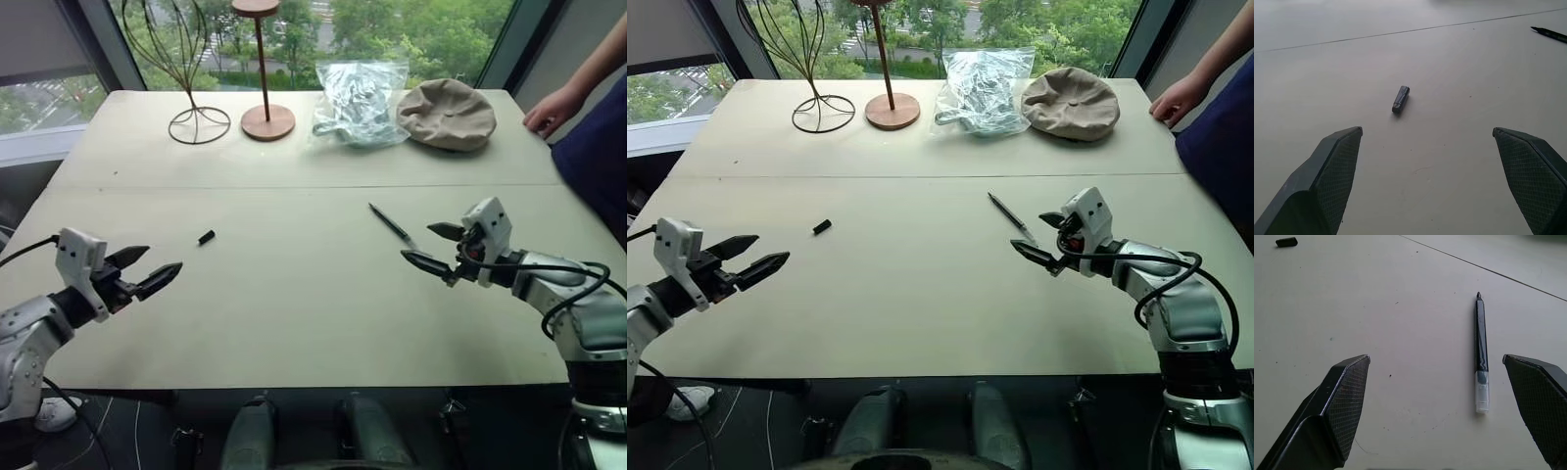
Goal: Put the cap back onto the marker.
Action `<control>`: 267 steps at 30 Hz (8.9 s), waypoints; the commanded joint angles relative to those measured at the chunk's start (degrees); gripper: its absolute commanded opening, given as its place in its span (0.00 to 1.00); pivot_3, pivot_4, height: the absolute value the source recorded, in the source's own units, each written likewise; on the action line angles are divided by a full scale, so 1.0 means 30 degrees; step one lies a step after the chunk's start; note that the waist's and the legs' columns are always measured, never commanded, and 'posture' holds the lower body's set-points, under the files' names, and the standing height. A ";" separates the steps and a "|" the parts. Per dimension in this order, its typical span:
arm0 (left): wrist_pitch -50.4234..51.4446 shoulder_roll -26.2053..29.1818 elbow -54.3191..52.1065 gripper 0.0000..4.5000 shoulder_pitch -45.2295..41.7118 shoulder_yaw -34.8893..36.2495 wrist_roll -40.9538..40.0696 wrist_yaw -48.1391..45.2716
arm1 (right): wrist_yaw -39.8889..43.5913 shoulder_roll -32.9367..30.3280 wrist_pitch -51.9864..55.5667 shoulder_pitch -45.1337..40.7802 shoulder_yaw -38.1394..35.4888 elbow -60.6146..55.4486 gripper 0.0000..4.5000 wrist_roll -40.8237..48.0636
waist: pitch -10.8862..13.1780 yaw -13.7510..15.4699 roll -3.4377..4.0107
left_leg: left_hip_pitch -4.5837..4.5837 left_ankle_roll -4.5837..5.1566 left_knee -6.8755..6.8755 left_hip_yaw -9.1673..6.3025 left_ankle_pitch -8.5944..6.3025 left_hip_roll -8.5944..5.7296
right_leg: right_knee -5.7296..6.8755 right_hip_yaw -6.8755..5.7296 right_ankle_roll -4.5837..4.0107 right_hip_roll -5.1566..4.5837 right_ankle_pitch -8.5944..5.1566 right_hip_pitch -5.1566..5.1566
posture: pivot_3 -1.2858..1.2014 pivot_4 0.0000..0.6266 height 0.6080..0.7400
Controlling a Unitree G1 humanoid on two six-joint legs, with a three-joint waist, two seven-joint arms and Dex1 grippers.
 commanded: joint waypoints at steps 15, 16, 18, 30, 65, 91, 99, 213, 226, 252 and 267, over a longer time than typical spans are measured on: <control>-0.1506 0.2039 0.1997 1.00 -0.4739 -0.2769 0.0838 -0.3395 | -0.0929 0.0854 -0.0477 -0.0874 0.0251 -0.0103 1.00 -0.0495 | -0.0001 0.0114 -0.0001 | -0.0011 -0.0002 0.0035 -0.0015 0.0002 -0.0015 | 0.0015 -0.0030 -0.0006 0.0008 0.0000 0.0010 | 0.52 0.24 1.00; -0.1815 0.2122 0.2535 1.00 -0.5573 -0.3536 0.1169 -0.4077 | -0.1019 0.0927 -0.0553 -0.1011 0.0320 0.0071 1.00 -0.0651 | -0.0001 0.0068 0.0000 | -0.0014 -0.0002 0.0054 -0.0015 0.0002 -0.0022 | 0.0015 -0.0037 -0.0006 0.0011 0.0000 0.0016 | 0.52 0.24 1.00; -0.2248 0.2210 0.3439 1.00 -0.7011 -0.4811 0.1621 -0.5322 | -0.1129 0.1042 -0.0591 -0.1223 0.0410 0.0291 1.00 -0.0819 | -0.0005 0.0036 0.0006 | -0.0013 -0.0002 0.0060 0.0015 0.0002 -0.0030 | 0.0012 -0.0031 0.0001 0.0005 0.0003 0.0020 | 0.52 0.24 1.00; -0.5616 0.0697 0.9724 1.00 -1.2704 -0.8560 0.4551 -0.8863 | -0.3000 0.2298 0.0355 -0.3390 0.1980 0.2197 1.00 -0.2676 | -0.0003 -0.0115 0.0006 | -0.0035 0.0007 0.0054 0.0012 -0.0002 -0.0021 | 0.0048 -0.0035 0.0057 0.0054 0.0034 -0.0026 | 0.52 0.24 1.00; -0.5197 -0.0206 0.6544 1.00 -0.9195 -0.6736 0.4050 -0.5879 | -0.2010 0.5925 -0.3542 -0.9013 0.3604 1.4716 0.00 -0.6476 | -0.0009 -0.0161 0.0011 | -0.0018 0.0009 0.0078 -0.0006 -0.0002 -0.0006 | 0.0112 -0.0035 0.0062 0.0032 0.0040 -0.0014 | 0.52 0.24 1.00; -0.9319 -0.1044 1.2573 1.00 -0.7945 -0.5176 0.6381 -0.1919 | 0.3452 0.4578 0.0872 -0.8290 0.5176 0.0934 0.00 -0.2507 | 0.0010 0.0045 0.0046 | -0.0040 0.0019 0.0130 -0.0022 -0.0008 -0.0014 | 0.0107 -0.0077 0.0061 -0.0022 0.0041 -0.0003 | 0.52 0.24 1.00; -1.1206 -0.1774 1.7110 1.00 -1.0850 -0.6396 0.7775 -0.2576 | 0.2662 0.4729 0.1423 -0.7544 0.5170 0.0011 0.00 -0.2229 | 0.0008 -0.0039 0.0043 | -0.0053 0.0021 0.0138 -0.0022 -0.0009 -0.0018 | 0.0112 -0.0081 0.0063 0.0013 0.0043 -0.0017 | 0.52 0.24 1.00; -0.9281 -0.4049 0.9800 0.01 -1.6391 -1.3284 0.8837 -1.2180 | 0.6905 0.6060 -0.4893 -1.1409 0.8172 0.4428 0.00 -0.6067 | 0.0007 -0.0013 0.0047 | -0.0077 0.0045 0.0206 -0.0025 -0.0022 -0.0020 | 0.0137 -0.0077 0.0065 0.0052 0.0041 -0.0022 | 0.52 0.24 1.00; -1.1576 -0.4645 1.0084 0.01 -1.6339 -1.3442 0.9914 -1.2291 | 0.6791 0.6886 -0.4633 -1.1617 0.8109 0.3896 0.00 -0.5989 | 0.0007 -0.0018 0.0047 | -0.0077 0.0045 0.0205 -0.0027 -0.0022 -0.0019 | 0.0140 -0.0077 0.0065 0.0052 0.0041 -0.0022 | 0.52 0.24 1.00; -0.5241 -0.5085 0.6803 0.01 -1.6384 -1.3048 0.8147 -1.4415 | 0.5898 0.7375 -0.5354 -1.1617 0.7871 0.5122 0.00 -0.6967 | 0.0007 -0.0060 0.0047 | -0.0076 0.0045 0.0207 -0.0030 -0.0022 -0.0020 | 0.0151 -0.0078 0.0066 0.0053 0.0041 -0.0023 | 0.52 0.24 1.00; -0.7536 -0.5259 0.6557 0.01 -1.5745 -1.3154 0.8584 -1.4341 | 0.6438 0.7136 -0.4747 -1.1811 0.7082 0.5383 0.00 -0.6535 | 0.0007 -0.0045 0.0047 | -0.0075 0.0045 0.0208 -0.0030 -0.0022 -0.0020 | 0.0151 -0.0077 0.0065 0.0049 0.0041 -0.0022 | 0.52 0.24 1.00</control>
